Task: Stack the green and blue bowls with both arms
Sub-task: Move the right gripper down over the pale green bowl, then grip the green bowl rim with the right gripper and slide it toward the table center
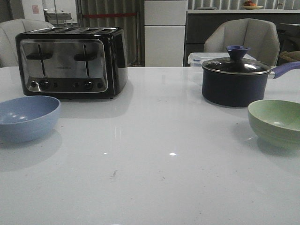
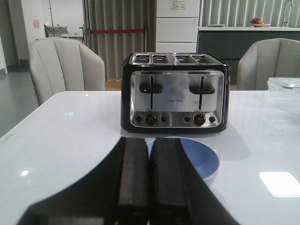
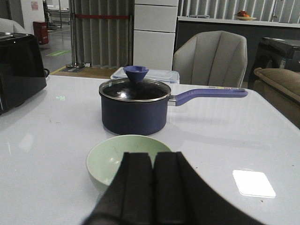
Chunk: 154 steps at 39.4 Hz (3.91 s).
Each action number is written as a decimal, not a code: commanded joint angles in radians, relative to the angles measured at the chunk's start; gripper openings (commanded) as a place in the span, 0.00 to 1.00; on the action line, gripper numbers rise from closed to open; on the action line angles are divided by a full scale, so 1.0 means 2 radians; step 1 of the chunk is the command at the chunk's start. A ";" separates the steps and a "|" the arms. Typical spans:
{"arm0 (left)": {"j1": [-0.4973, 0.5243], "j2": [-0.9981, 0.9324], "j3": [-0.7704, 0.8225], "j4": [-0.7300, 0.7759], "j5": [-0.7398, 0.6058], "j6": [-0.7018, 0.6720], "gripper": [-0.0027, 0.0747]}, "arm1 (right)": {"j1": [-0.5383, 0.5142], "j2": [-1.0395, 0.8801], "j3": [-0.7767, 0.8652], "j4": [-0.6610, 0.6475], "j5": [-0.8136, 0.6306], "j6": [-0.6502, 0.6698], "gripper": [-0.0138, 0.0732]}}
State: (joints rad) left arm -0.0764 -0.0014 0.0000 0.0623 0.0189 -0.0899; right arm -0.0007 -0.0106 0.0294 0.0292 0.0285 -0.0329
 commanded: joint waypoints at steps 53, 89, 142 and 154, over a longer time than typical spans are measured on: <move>-0.002 0.096 -0.307 0.010 0.078 -0.007 0.16 | -0.003 0.098 -0.319 0.000 0.116 -0.002 0.22; -0.002 0.364 -0.353 0.010 0.310 -0.007 0.19 | -0.003 0.394 -0.360 0.000 0.358 -0.002 0.33; -0.096 0.381 -0.353 0.021 0.303 -0.001 0.72 | -0.084 0.888 -0.628 0.071 0.350 -0.027 0.76; -0.096 0.381 -0.353 0.021 0.313 -0.001 0.72 | -0.084 0.901 -0.646 0.069 0.350 -0.028 0.42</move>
State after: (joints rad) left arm -0.2628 0.7630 -0.6733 0.1000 0.7017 -0.0918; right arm -0.1618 1.8373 -1.2275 0.1606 0.7489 -0.0754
